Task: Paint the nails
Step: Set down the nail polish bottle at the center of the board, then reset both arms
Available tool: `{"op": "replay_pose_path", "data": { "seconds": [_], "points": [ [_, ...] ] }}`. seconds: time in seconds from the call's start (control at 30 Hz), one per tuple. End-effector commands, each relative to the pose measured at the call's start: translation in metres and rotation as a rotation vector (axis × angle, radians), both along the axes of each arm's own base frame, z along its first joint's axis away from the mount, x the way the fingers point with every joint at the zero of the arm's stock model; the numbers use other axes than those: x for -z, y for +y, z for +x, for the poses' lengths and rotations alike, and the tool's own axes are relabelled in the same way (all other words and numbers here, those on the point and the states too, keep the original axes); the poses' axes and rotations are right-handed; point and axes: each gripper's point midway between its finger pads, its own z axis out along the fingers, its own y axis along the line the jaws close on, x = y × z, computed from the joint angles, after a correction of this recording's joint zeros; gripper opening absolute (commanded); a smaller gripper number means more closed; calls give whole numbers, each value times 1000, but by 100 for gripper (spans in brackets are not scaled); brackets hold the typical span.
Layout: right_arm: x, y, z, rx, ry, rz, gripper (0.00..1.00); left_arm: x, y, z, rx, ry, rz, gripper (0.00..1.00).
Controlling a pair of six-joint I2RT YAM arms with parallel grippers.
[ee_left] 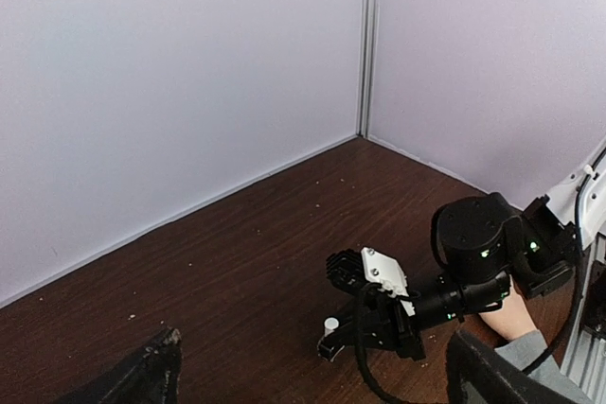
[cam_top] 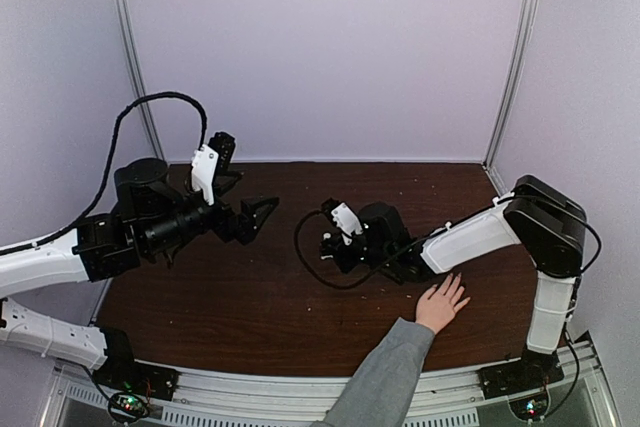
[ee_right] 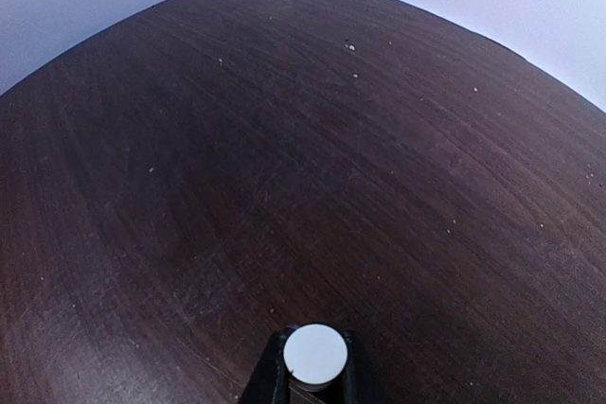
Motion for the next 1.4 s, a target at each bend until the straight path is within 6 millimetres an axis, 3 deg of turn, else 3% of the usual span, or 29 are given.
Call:
{"op": "replay_pose_path", "data": {
  "seconds": [0.0,0.13,0.33,0.53,0.73,0.83,0.93,1.03,1.2,1.37],
  "points": [
    [-12,8,7,-5,-60,114,0,-6,13,4,-50,-1,-33,98],
    [6,8,7,-6,-63,100,0,-6,14,6,-55,1,-30,98],
    [17,6,7,-4,-84,106,0,-10,18,11,-93,15,-40,98],
    [24,2,5,-3,-87,94,32,0,26,23,-190,87,18,98],
    [19,-1,2,-6,-96,96,51,8,24,33,-235,142,43,98],
    [4,-1,-3,-21,-97,125,61,13,25,37,-259,165,44,98],
    [-25,-4,-10,-27,-87,164,84,22,31,47,-294,211,43,98],
    [-56,-12,-17,-17,-76,174,99,40,41,62,-331,295,38,98],
    [-105,-49,-24,64,-59,124,100,71,70,87,-424,392,25,98],
    [-135,-91,-29,137,-36,128,100,98,94,102,-498,454,38,98]
  ]
}}
